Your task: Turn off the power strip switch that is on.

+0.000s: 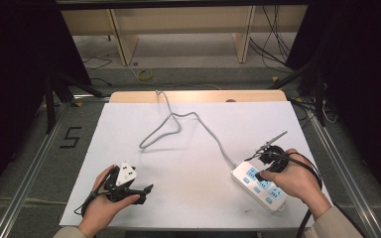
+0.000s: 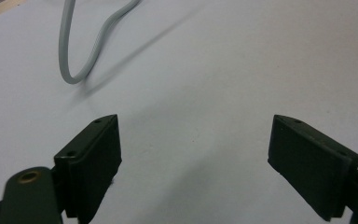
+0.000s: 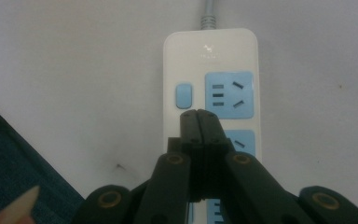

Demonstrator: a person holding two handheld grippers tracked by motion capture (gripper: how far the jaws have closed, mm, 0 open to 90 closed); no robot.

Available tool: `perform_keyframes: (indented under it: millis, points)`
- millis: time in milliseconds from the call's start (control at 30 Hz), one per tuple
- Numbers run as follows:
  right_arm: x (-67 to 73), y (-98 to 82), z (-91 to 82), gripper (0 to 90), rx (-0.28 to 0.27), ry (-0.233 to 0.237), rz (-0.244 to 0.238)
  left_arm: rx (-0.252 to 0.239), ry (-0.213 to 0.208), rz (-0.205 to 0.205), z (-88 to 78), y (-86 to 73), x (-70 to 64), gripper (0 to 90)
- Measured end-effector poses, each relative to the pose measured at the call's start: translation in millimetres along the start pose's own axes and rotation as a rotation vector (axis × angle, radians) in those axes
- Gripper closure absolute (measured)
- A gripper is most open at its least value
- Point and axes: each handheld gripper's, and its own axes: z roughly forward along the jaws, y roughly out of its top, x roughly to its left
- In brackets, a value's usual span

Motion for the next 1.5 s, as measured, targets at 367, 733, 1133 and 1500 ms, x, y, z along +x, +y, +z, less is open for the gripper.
perform_keyframes:
  millis: [367, 733, 1133, 1500]
  points:
    - [1.8, 1.1, 6.9, 90.0, 0.059, -0.004, -0.015, -0.001, 0.002, 0.0, -0.1, 0.0, 0.2, 16.7]
    - [2.9, 1.9, 11.2, 90.0, 0.087, -0.006, -0.019, -0.001, 0.002, -0.002, 0.1, -0.1, 0.2, 16.7]
    - [7.1, 2.7, 20.4, 90.0, 0.133, -0.004, -0.024, 0.0, 0.002, -0.004, 0.1, -0.3, 0.4, 16.6]
    - [7.6, 2.5, 24.1, 90.0, 0.16, -0.009, -0.03, 0.0, 0.0, -0.004, 0.6, -0.3, 0.1, 16.6]
